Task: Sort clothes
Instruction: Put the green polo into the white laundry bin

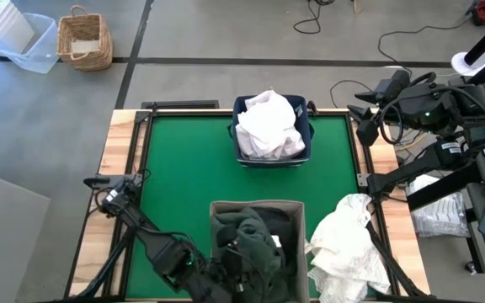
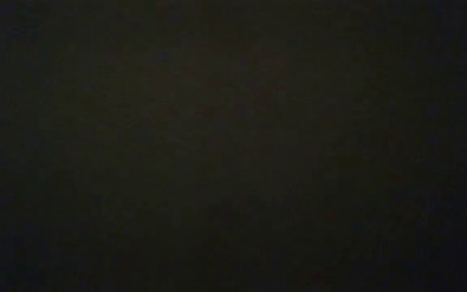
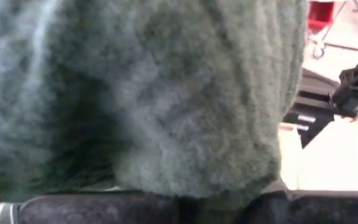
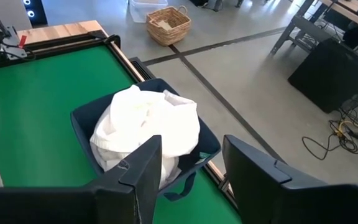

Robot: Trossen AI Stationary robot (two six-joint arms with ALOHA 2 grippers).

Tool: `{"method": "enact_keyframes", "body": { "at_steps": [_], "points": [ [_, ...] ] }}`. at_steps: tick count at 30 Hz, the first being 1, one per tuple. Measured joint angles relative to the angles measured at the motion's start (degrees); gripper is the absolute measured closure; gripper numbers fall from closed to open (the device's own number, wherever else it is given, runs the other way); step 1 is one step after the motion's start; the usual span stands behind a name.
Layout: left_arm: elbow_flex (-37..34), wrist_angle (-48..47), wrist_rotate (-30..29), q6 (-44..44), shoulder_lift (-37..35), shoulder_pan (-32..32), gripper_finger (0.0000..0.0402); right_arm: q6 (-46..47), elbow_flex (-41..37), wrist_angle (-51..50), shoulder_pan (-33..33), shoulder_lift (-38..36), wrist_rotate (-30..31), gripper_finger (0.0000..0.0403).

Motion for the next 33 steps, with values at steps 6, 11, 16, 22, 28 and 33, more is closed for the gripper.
{"method": "enact_keyframes", "body": {
  "at_steps": [6,11,16,22,28,33],
  "points": [
    [0.0,-2.8,4.6,-0.8,0.4,1.7,0.0384,0.0,-1.0,0.0,0.0,0.0,0.0,0.0235],
    [-0.7,-2.9,4.2,-0.7,0.4,3.1,0.0384,0.0,-3.0,0.0,0.0,-0.1,0.0,0.0236],
    [-2.5,0.7,0.8,1.4,0.4,4.6,0.0384,0.0,-4.9,0.0,0.0,0.0,0.0,0.0244],
    [-3.9,10.1,0.9,11.3,0.4,5.4,0.0384,-0.3,-6.2,0.0,0.0,-0.1,0.5,0.0248],
    [-6.8,22.8,-2.0,25.1,0.4,5.9,0.0384,-0.4,-7.1,0.2,0.0,-0.7,0.5,0.0240],
    [-8.6,26.5,-2.1,29.0,0.4,6.0,0.0384,-0.4,-7.8,0.4,0.0,-1.2,0.5,0.0236]
  ]
}}
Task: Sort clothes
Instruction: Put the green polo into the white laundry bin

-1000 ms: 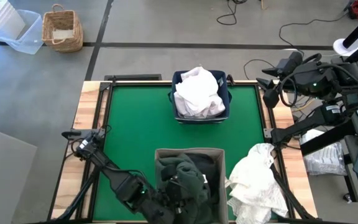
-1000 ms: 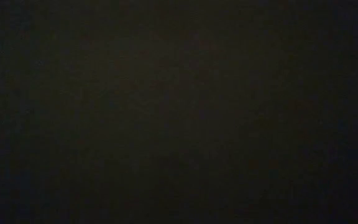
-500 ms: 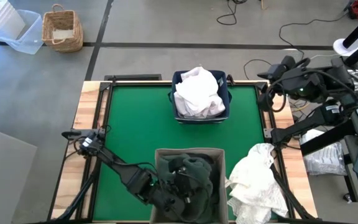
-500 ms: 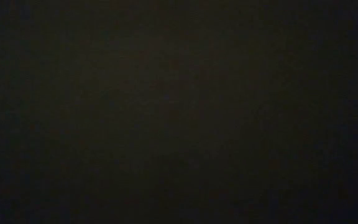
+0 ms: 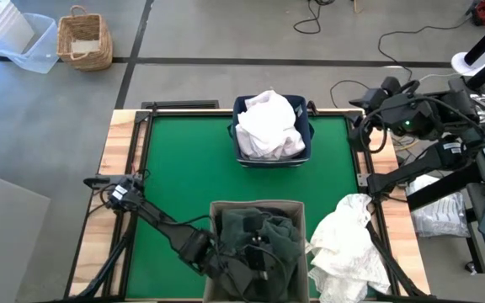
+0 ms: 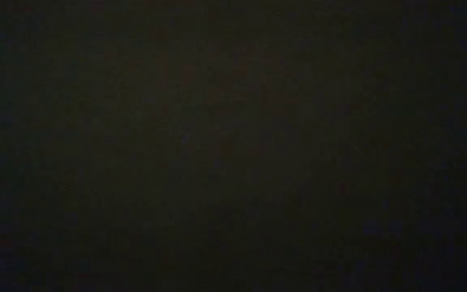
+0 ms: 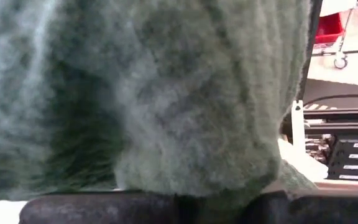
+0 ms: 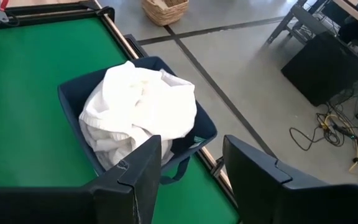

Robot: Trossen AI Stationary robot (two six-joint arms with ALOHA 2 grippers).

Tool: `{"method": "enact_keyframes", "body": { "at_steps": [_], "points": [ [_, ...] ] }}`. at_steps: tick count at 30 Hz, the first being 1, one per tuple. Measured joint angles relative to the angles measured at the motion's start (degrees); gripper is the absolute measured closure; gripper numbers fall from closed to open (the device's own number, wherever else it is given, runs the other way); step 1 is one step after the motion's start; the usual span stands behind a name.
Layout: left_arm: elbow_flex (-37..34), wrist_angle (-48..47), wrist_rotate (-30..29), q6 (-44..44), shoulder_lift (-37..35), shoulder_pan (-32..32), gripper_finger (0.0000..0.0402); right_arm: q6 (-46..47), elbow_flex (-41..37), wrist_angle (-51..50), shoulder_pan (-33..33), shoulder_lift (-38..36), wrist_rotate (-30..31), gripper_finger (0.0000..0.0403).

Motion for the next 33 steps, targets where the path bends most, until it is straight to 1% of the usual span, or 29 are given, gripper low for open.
{"method": "enact_keyframes", "body": {
  "at_steps": [6,12,16,21,24,29,33],
  "points": [
    [-3.0,-0.3,0.6,-1.2,0.0,-0.2,0.0384,0.2,-0.3,0.1,0.0,-0.6,0.0,0.0246],
    [-5.4,-1.4,6.0,-1.3,-0.1,-0.6,0.0384,0.4,-0.4,0.2,0.0,-0.7,0.0,0.0252],
    [-5.7,-6.9,8.7,-3.1,-0.6,-0.6,0.0384,0.4,-0.5,0.2,0.0,-0.6,0.0,0.0248],
    [-2.8,-18.5,9.5,-12.2,-0.7,-0.5,0.0384,0.6,-1.0,0.4,0.0,-0.6,0.0,0.0239],
    [-0.7,-23.7,9.6,-15.7,-0.7,-0.6,0.0383,0.6,-1.1,0.4,0.0,-0.6,0.0,0.0236],
    [0.2,-26.7,12.1,-16.7,-0.9,-0.7,0.0383,0.6,-1.5,0.4,0.0,-0.6,0.0,0.0241],
    [-0.8,-25.7,12.5,-16.7,-0.6,0.1,0.0383,0.6,-1.9,0.4,0.0,-0.6,0.0,0.0247]
  ]
}}
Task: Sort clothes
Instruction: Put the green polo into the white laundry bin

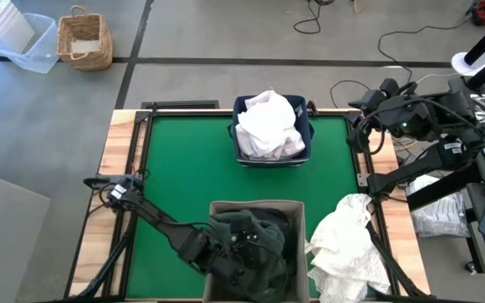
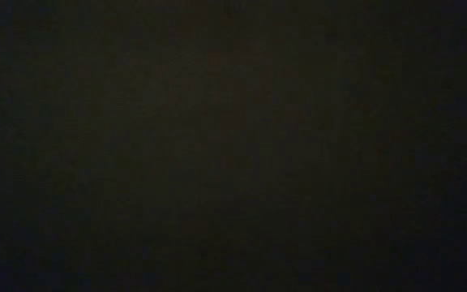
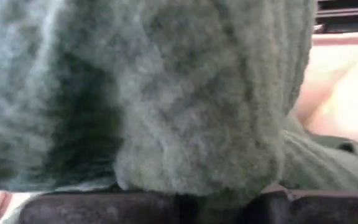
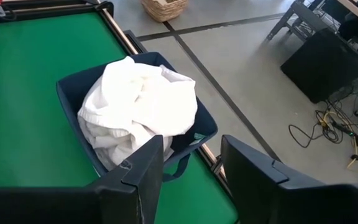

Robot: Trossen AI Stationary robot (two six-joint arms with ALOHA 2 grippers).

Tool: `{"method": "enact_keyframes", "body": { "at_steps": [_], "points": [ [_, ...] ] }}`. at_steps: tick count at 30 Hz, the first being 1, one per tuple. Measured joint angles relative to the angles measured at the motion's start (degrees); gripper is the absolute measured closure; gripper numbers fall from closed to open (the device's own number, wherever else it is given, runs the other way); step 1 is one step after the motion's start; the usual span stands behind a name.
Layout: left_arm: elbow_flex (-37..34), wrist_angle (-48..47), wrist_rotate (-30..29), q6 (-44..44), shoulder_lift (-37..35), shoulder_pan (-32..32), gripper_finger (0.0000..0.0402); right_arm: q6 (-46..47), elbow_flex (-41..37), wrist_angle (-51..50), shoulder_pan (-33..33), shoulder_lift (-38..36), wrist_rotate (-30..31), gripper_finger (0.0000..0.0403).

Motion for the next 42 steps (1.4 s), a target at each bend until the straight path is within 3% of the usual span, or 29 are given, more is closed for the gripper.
{"method": "enact_keyframes", "body": {
  "at_steps": [13,28,33,42],
  "points": [
    [-2.6,-0.3,7.0,-1.2,0.5,1.8,0.0383,0.0,-1.5,0.4,0.0,-0.1,0.0,0.0236],
    [-3.2,-0.5,7.2,-2.0,0.6,2.2,0.0381,-0.2,-2.8,0.8,0.0,-0.1,0.0,0.0241],
    [-3.2,-0.5,7.1,-2.1,0.6,2.2,0.0349,-0.1,-2.8,0.8,0.0,-0.1,0.0,0.0232],
    [-2.9,-0.3,6.9,-4.0,0.6,2.2,0.0248,0.0,-2.8,0.8,0.0,-0.1,0.0,0.0230]
  ]
}}
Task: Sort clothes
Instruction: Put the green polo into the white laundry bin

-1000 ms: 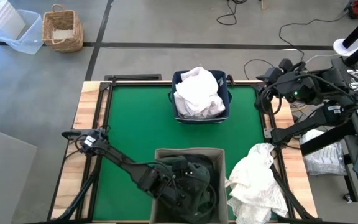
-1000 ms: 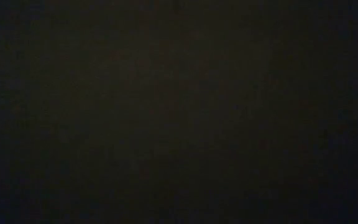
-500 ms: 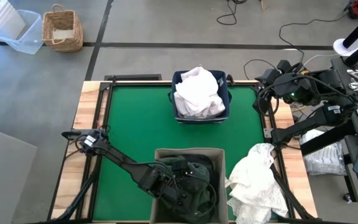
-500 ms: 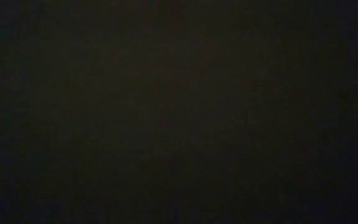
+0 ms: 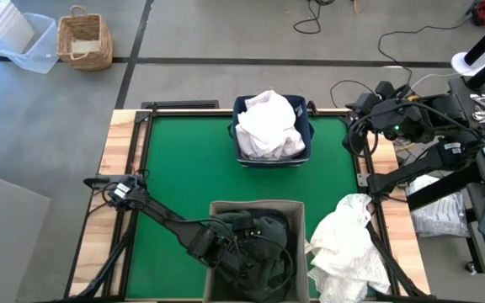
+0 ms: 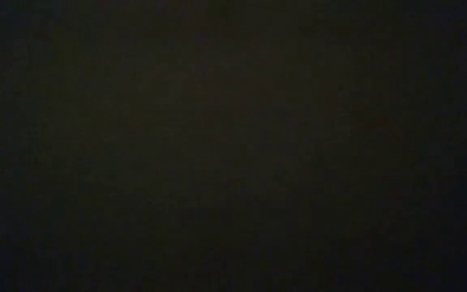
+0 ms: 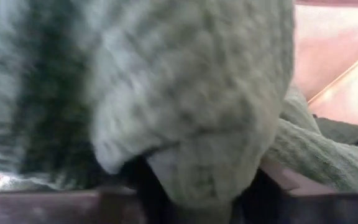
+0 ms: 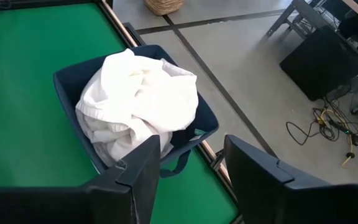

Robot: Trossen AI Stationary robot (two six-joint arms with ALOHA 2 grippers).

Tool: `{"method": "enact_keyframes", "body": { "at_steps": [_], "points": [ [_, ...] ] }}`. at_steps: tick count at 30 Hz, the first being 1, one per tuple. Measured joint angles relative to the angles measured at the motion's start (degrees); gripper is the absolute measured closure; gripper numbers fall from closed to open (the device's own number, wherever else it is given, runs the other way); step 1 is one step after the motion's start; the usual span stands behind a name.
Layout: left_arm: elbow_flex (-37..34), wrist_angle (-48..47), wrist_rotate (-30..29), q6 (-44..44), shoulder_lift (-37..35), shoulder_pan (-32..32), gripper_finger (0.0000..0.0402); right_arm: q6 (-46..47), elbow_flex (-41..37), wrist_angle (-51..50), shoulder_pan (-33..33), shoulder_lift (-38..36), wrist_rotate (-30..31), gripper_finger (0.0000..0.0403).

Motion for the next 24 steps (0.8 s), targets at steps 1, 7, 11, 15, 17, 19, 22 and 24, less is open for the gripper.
{"method": "enact_keyframes", "body": {
  "at_steps": [1,7,11,15,17,19,22,24],
  "points": [
    [0.1,0.0,0.0,0.0,0.0,0.0,0.0236,0.0,0.0,0.0,0.0,0.0,0.0,0.0231],
    [1.8,0.0,0.0,1.4,0.0,-0.2,0.0173,0.0,0.0,0.0,0.0,0.0,0.0,0.0239],
    [4.0,-0.4,0.0,3.0,0.0,-0.6,0.0154,0.0,0.0,0.0,0.0,0.0,0.0,0.0240],
    [6.4,-1.9,-0.1,4.2,0.0,-1.0,0.0149,0.1,0.0,0.0,0.0,0.0,0.0,0.0234],
    [7.0,-3.0,-0.1,4.3,0.0,-1.1,0.0148,0.2,0.0,0.0,0.0,0.0,0.0,0.0231],
    [7.7,-3.7,-0.1,4.3,0.0,-1.2,0.0148,0.5,0.0,0.0,0.0,0.0,0.0,0.0228],
    [9.8,-5.7,-0.1,4.5,0.0,-1.7,0.0149,0.5,0.0,0.0,0.0,0.0,0.0,0.0227],
    [11.8,-7.2,-0.2,4.5,0.0,-2.4,0.0150,0.5,0.0,0.0,0.0,0.0,0.0,0.0230]
  ]
}}
